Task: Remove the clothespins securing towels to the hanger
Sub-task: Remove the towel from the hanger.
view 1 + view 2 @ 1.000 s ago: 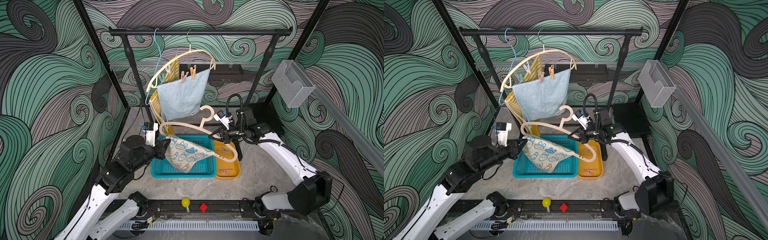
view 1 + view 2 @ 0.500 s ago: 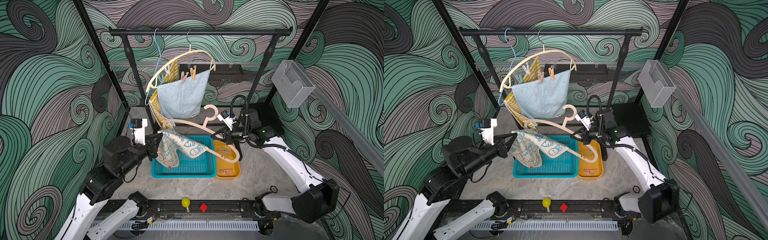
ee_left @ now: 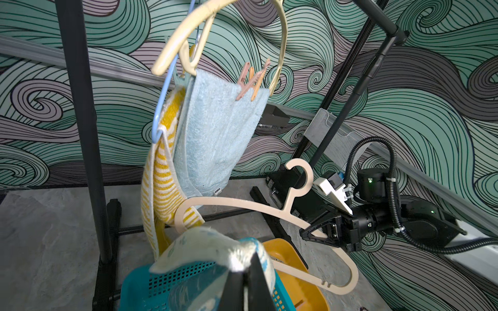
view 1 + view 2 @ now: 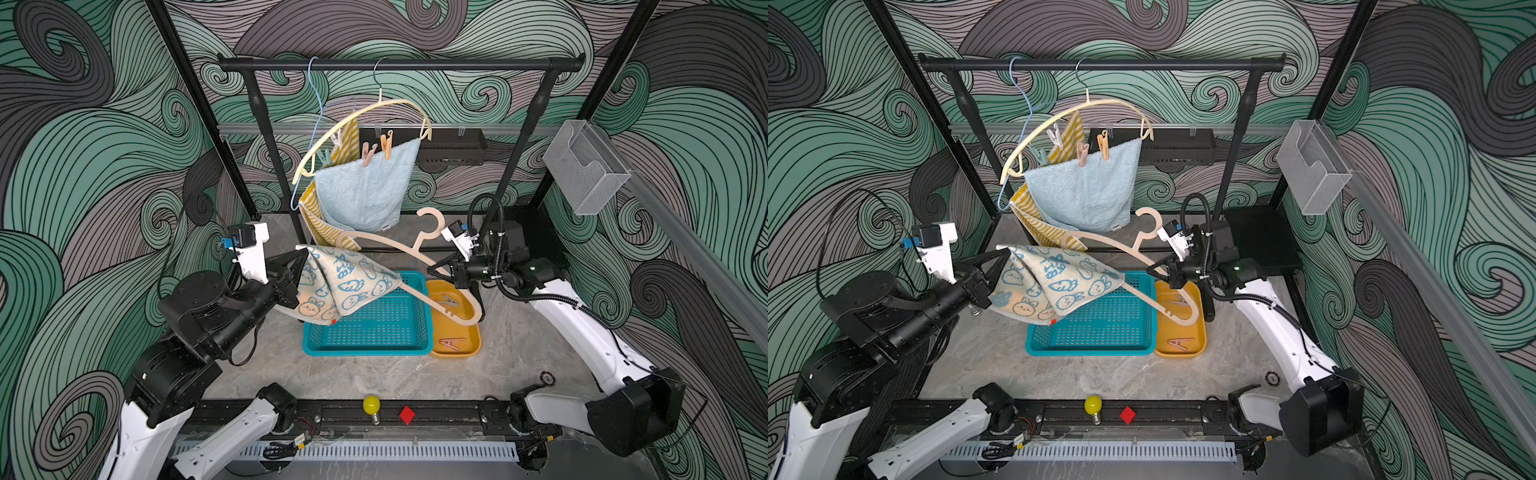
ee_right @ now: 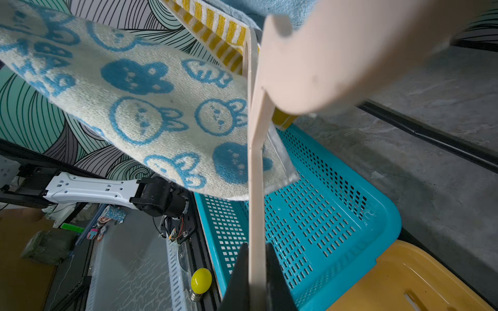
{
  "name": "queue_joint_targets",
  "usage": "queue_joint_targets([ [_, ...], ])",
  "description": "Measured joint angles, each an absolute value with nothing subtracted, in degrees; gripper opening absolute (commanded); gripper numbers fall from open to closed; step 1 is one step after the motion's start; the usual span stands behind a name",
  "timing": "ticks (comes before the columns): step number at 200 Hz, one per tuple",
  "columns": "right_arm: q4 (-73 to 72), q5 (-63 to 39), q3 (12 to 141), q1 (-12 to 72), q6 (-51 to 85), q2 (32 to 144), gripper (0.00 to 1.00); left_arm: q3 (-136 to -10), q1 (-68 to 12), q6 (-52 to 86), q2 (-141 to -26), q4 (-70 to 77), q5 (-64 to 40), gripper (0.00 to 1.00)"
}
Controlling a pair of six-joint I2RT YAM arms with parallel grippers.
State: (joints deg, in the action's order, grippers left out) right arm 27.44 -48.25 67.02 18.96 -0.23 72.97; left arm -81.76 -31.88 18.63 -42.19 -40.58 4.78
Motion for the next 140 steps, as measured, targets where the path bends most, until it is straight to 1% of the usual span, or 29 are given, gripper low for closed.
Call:
queue_joint_targets([
  [61, 23.9, -45.5, 64.1, 16.2, 2.3, 69.5, 0.0, -87.7, -31.9, 15.7, -43.7, -42.3, 6.2, 0.0],
  [113, 22.9, -44.0, 63.9, 13.9, 3.7, 68.5, 0.0, -88.2, -31.9, 14.5, -45.3, -43.3, 6.0, 0.0],
  [140, 22.8, -43.5, 63.8, 13.2, 4.4, 67.3, 0.0, -88.5, -31.9, 14.4, -47.6, -43.9, 3.9, 0.0],
])
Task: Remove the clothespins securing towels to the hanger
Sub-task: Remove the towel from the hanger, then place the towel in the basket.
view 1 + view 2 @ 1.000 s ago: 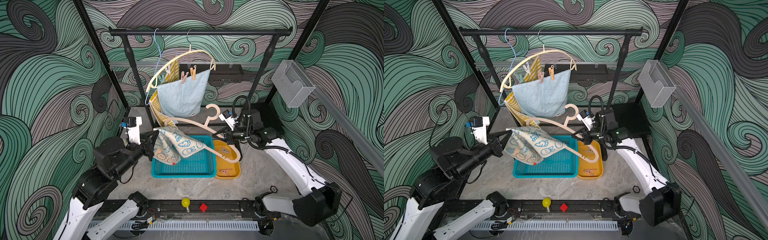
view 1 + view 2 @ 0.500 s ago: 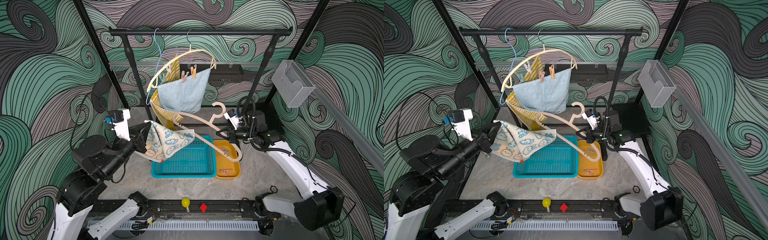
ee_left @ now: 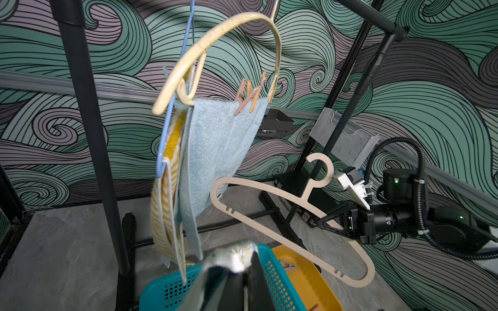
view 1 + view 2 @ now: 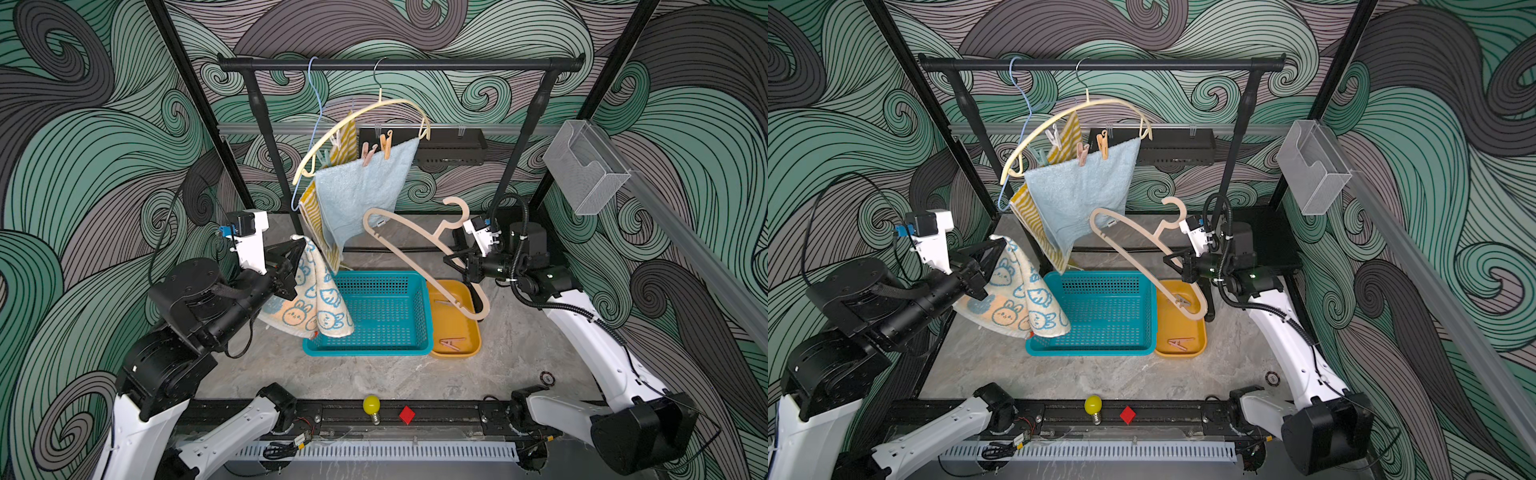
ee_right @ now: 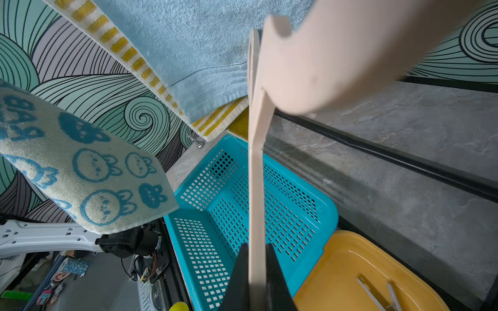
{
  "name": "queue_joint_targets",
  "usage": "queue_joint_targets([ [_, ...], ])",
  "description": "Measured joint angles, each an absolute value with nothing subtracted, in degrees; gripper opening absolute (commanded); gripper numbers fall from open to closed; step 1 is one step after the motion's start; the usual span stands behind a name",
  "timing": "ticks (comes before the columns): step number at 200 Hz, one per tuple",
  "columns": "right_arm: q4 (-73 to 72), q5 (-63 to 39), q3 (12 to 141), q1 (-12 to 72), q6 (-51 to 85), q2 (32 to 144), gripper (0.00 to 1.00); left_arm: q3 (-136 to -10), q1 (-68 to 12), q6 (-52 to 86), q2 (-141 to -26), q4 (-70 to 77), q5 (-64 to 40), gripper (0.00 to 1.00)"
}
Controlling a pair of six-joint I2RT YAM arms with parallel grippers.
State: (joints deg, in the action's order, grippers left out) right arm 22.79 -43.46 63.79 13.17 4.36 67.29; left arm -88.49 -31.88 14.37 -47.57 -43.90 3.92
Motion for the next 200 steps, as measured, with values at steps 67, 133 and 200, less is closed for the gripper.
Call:
queue_joint_targets([
  [67, 21.1, -43.1, 63.3, 12.6, 5.0, 65.8, 0.0, -85.1, -31.9, 15.6, -53.7, -44.9, -6.2, 0.0],
  [133, 20.3, -42.4, 63.1, 12.5, 5.4, 65.8, 0.0, -75.3, -31.9, 19.9, -53.8, -40.6, -10.0, 0.0],
  [200, 19.3, -42.4, 62.4, 12.4, 6.5, 65.8, 0.0, -71.1, -33.0, 23.2, -56.4, -36.2, -11.3, 0.0],
])
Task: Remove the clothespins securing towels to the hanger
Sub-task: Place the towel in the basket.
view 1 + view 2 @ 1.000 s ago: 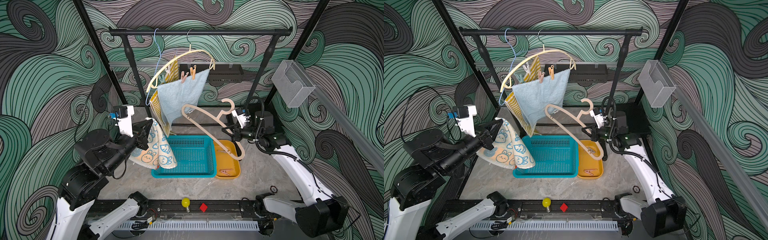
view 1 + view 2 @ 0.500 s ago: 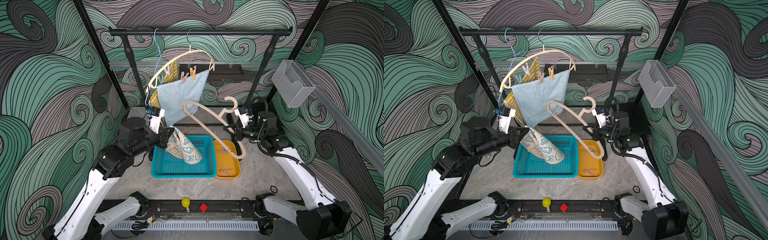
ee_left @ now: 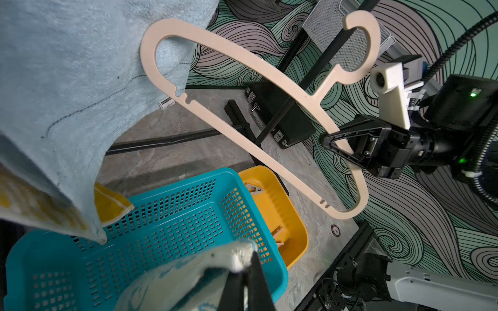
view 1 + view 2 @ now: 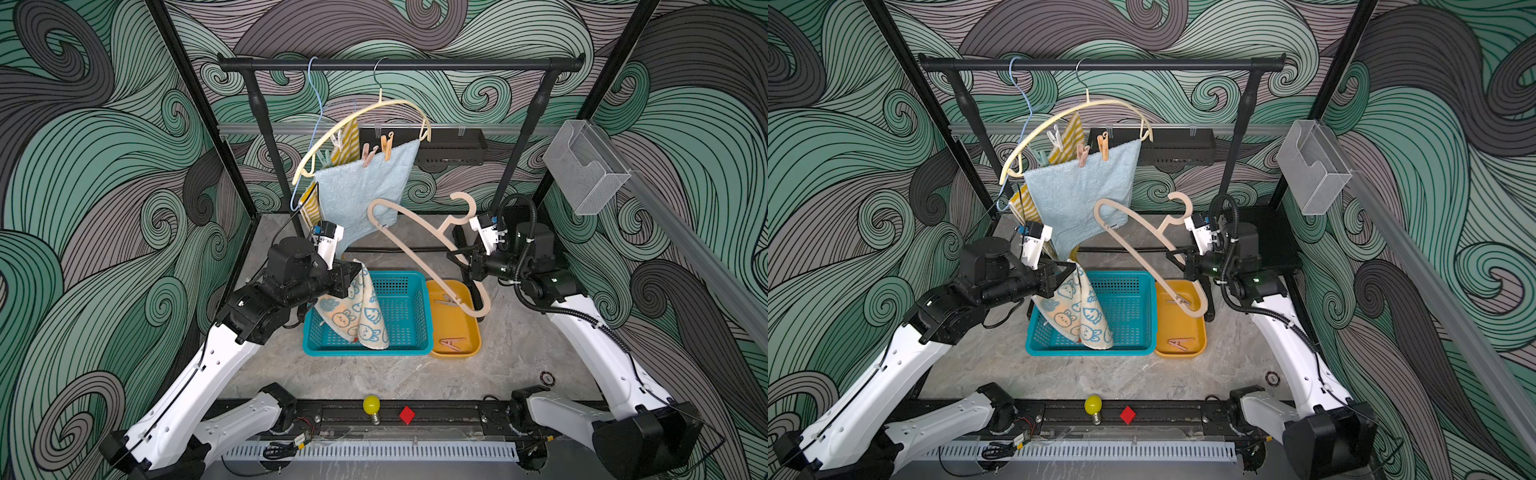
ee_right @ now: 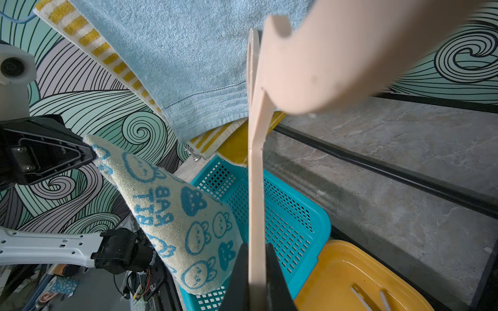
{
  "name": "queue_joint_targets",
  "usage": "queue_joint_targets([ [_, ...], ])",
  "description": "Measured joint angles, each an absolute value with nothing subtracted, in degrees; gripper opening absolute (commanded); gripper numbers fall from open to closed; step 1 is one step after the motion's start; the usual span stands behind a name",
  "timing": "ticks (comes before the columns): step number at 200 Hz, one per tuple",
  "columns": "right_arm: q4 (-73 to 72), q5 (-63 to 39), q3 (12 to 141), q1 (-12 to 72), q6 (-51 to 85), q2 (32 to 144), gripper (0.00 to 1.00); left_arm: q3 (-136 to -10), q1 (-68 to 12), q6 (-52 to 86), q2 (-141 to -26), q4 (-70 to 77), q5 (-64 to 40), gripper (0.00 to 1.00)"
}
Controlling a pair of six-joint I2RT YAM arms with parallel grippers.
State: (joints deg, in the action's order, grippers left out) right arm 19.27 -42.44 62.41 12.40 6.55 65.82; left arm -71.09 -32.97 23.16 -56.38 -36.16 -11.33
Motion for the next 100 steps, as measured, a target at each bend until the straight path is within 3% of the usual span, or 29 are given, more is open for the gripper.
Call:
queue_joint_targets([
  [100, 19.0, -42.5, 62.2, 12.3, 7.7, 66.4, 0.0, -59.8, -35.0, 28.5, -57.5, -31.2, -9.1, 0.0],
])
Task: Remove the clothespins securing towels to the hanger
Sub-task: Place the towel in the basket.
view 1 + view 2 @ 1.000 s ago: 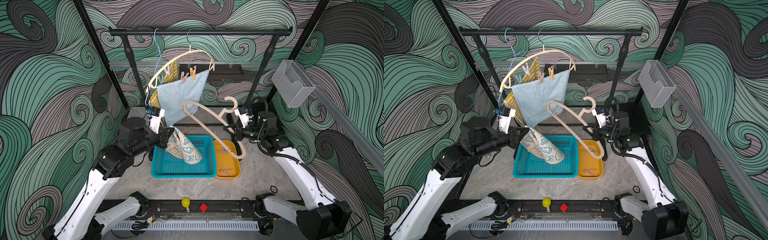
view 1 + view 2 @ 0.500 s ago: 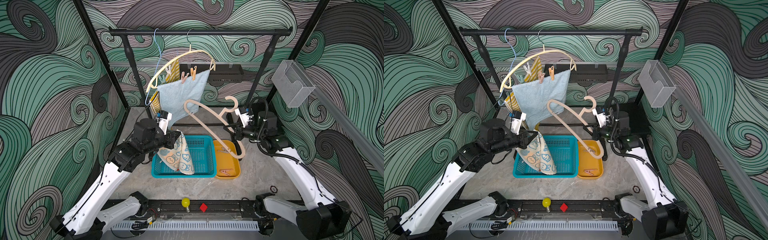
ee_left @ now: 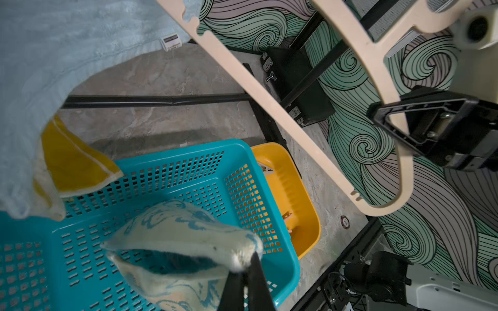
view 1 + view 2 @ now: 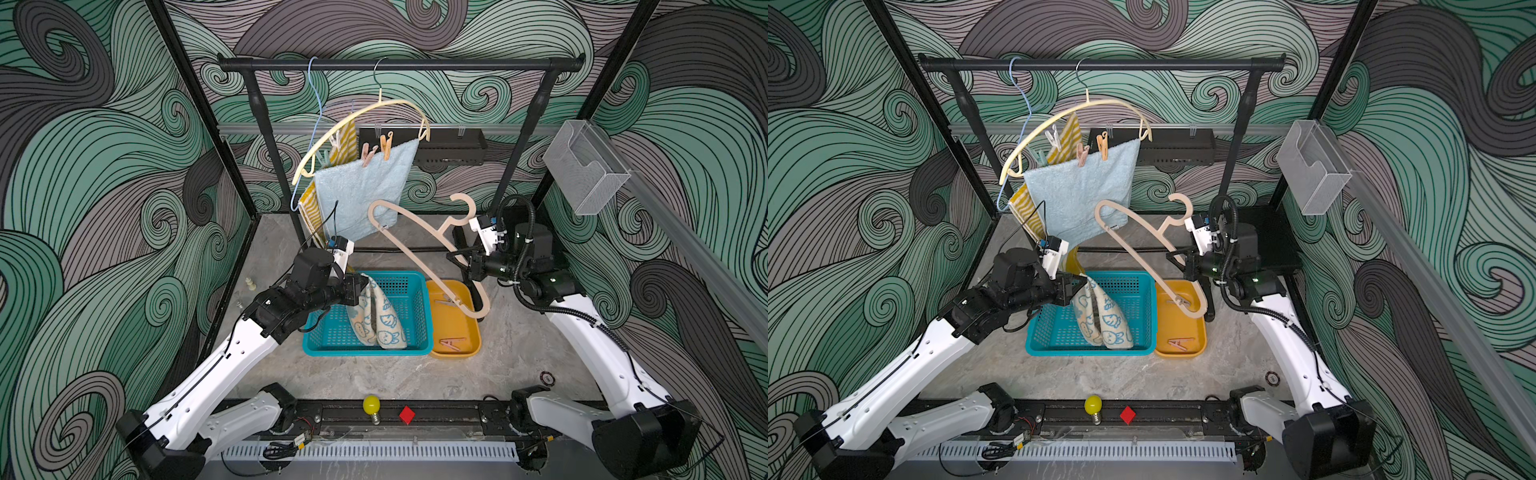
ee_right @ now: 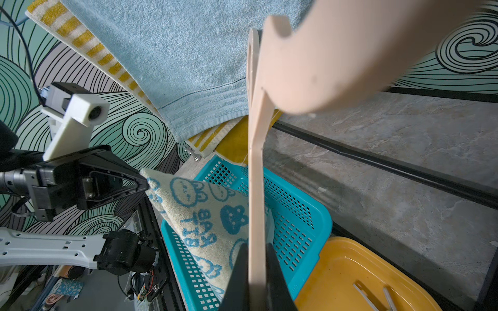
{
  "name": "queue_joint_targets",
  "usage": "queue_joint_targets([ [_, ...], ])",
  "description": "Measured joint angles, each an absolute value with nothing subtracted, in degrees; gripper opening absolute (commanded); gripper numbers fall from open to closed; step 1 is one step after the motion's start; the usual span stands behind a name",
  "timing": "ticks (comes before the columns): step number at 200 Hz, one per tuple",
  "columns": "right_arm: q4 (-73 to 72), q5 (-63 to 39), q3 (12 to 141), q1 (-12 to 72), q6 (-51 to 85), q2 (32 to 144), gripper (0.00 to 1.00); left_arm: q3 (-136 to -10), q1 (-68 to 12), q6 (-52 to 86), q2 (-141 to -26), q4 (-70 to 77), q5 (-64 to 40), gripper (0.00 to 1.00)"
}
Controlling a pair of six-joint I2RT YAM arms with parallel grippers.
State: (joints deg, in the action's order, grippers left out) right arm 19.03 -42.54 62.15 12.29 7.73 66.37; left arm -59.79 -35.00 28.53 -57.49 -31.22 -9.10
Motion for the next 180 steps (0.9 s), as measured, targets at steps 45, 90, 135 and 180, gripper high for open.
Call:
queue_joint_targets([
  [45, 19.0, -43.1, 62.2, 12.3, 8.1, 67.8, 0.0, -55.6, -35.1, 30.5, -55.5, -33.5, -5.4, 0.0],
  [90, 19.0, -43.6, 62.2, 12.3, 8.8, 67.9, 0.0, -52.6, -35.1, 32.0, -51.9, -37.0, -1.4, 0.39],
  [135, 19.2, -43.8, 62.2, 12.3, 9.1, 68.2, 0.0, -52.6, -35.1, 32.2, -51.5, -40.0, 1.4, 0.48],
  [180, 19.6, -43.8, 62.2, 12.3, 9.1, 68.2, 0.0, -56.6, -35.1, 29.9, -51.1, -43.0, 3.8, 0.53],
])
